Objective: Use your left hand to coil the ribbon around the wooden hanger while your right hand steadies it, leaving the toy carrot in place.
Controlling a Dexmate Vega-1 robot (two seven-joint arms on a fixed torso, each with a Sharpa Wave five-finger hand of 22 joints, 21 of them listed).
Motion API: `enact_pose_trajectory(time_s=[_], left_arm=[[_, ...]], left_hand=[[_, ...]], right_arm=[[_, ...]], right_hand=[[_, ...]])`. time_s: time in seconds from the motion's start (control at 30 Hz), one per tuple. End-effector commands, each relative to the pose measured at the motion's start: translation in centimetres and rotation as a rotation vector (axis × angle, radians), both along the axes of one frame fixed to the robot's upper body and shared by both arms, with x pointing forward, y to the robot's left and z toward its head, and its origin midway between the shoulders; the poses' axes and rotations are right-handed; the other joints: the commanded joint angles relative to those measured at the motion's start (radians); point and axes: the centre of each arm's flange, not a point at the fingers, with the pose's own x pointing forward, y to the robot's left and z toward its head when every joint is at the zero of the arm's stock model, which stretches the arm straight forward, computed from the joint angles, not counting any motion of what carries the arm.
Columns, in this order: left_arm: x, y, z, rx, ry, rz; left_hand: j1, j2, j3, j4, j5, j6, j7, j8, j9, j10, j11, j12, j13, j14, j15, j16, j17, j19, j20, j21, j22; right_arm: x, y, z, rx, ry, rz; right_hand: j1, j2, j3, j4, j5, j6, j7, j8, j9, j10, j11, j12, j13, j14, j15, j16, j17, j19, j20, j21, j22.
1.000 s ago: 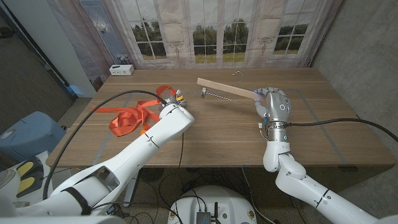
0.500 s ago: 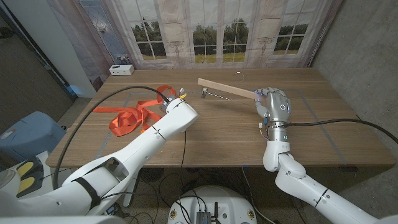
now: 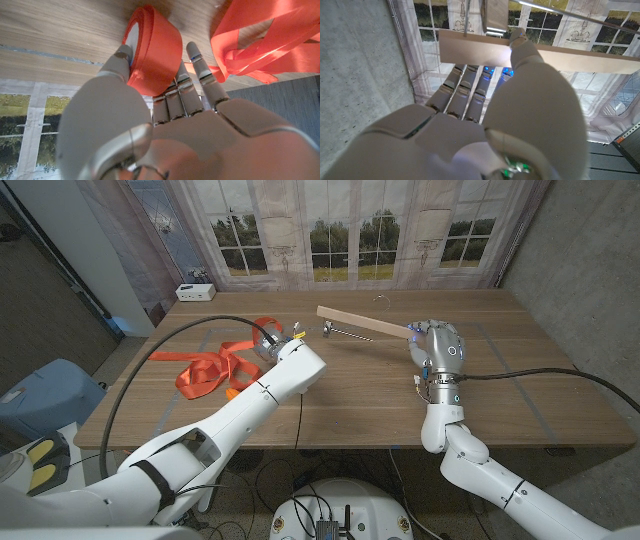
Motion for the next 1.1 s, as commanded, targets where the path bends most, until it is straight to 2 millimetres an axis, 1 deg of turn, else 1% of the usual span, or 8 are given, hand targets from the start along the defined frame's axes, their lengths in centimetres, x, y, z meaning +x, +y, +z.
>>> enact_pose_trajectory(time_s=[0.03, 0.27, 0.47, 0.6, 0.63, 0.8, 0.87, 1.1], left_arm=[[-0.6, 0.1, 0.1, 0.001, -0.069, 0.052], [-1.5, 0.9, 1.1, -0.025, -0.124, 0.002], [-2.5, 2.2, 2.8, -0.071, -0.184, -0.031], [-3.3, 2.8, 4.2, -0.073, -0.223, -0.014], [-3.5, 2.9, 4.6, -0.066, -0.232, -0.011], [-4.4, 3.1, 6.3, -0.039, -0.278, 0.012], [-4.8, 3.2, 7.0, -0.032, -0.295, 0.014], [-5.9, 2.8, 9.2, 0.01, -0.357, 0.022]], left_hand=[[0.114, 0.116, 0.016, 0.011, -0.003, 0.079, -0.036, 0.01, 0.007, 0.147, -0.136, 0.025, 0.056, 0.08, -0.106, 0.009, 0.01, 0.005, -0.001, 0.012, 0.007], [0.126, 0.117, 0.018, 0.01, -0.009, 0.084, -0.032, 0.005, 0.009, 0.15, -0.135, 0.034, 0.066, 0.094, -0.107, 0.015, 0.016, 0.012, -0.006, 0.024, 0.009], [0.131, 0.118, 0.019, 0.012, -0.012, 0.091, -0.024, 0.003, 0.012, 0.151, -0.141, 0.04, 0.074, 0.1, -0.108, 0.016, 0.019, 0.013, -0.008, 0.032, 0.011], [0.136, 0.117, 0.021, 0.011, -0.014, 0.095, -0.018, 0.004, 0.015, 0.154, -0.143, 0.045, 0.078, 0.103, -0.108, 0.015, 0.02, 0.012, -0.009, 0.036, 0.012], [0.136, 0.116, 0.021, 0.011, -0.014, 0.096, -0.018, 0.004, 0.016, 0.154, -0.143, 0.045, 0.079, 0.104, -0.108, 0.015, 0.02, 0.012, -0.009, 0.036, 0.012], [0.14, 0.117, 0.02, 0.012, -0.017, 0.095, -0.018, 0.002, 0.02, 0.153, -0.143, 0.049, 0.084, 0.103, -0.109, 0.016, 0.024, 0.01, -0.01, 0.042, 0.014], [0.14, 0.117, 0.02, 0.013, -0.018, 0.097, -0.017, 0.002, 0.021, 0.153, -0.144, 0.05, 0.086, 0.102, -0.109, 0.015, 0.025, 0.009, -0.01, 0.043, 0.014], [0.141, 0.116, 0.019, 0.016, -0.021, 0.098, -0.018, 0.001, 0.026, 0.152, -0.143, 0.054, 0.091, 0.102, -0.108, 0.014, 0.027, 0.005, -0.011, 0.047, 0.015]], right_arm=[[0.3, 0.2, 0.2, 0.002, 0.006, 0.003], [0.4, 0.2, 0.2, 0.01, 0.007, 0.012], [0.4, 0.4, 0.1, 0.003, 0.011, 0.039], [0.6, 0.5, 0.0, 0.011, 0.016, 0.045], [0.6, 0.5, -0.1, 0.014, 0.018, 0.046], [0.7, 0.6, -0.4, 0.027, 0.028, 0.069], [0.7, 0.8, -0.5, 0.018, 0.034, 0.076], [0.7, 1.3, -1.0, 0.004, 0.048, 0.097]], right_hand=[[0.096, 0.105, 0.0, 0.003, 0.005, 0.039, 0.018, 0.004, 0.079, 0.06, -0.057, 0.006, 0.0, 0.01, -0.15, -0.008, 0.006, -0.002, -0.001, 0.01, 0.001], [0.095, 0.106, -0.001, 0.004, 0.005, 0.038, 0.016, 0.004, 0.079, 0.06, -0.056, 0.008, 0.0, 0.011, -0.147, -0.014, 0.009, -0.002, -0.001, 0.013, 0.001], [0.097, 0.106, -0.002, 0.004, 0.006, 0.041, 0.017, 0.005, 0.079, 0.058, -0.056, 0.01, 0.001, 0.014, -0.148, -0.019, 0.013, -0.003, -0.001, 0.018, 0.0], [0.097, 0.105, -0.003, 0.003, 0.006, 0.04, 0.017, 0.005, 0.079, 0.06, -0.058, 0.011, -0.001, 0.015, -0.149, -0.021, 0.015, -0.004, -0.001, 0.02, 0.0], [0.097, 0.105, -0.004, 0.004, 0.006, 0.04, 0.016, 0.006, 0.08, 0.06, -0.053, 0.01, -0.004, 0.017, -0.148, -0.022, 0.016, -0.004, 0.0, 0.021, 0.0], [0.096, 0.106, -0.004, 0.005, 0.006, 0.04, 0.017, 0.007, 0.081, 0.059, -0.055, 0.011, -0.003, 0.018, -0.147, -0.027, 0.018, -0.005, 0.0, 0.024, -0.001], [0.095, 0.106, -0.005, 0.005, 0.006, 0.04, 0.017, 0.006, 0.08, 0.06, -0.052, 0.012, -0.005, 0.018, -0.147, -0.029, 0.02, -0.006, 0.001, 0.026, -0.001], [0.097, 0.106, -0.006, 0.004, 0.006, 0.041, 0.018, 0.007, 0.08, 0.059, -0.054, 0.013, -0.005, 0.021, -0.148, -0.033, 0.024, -0.007, 0.002, 0.03, -0.001]])
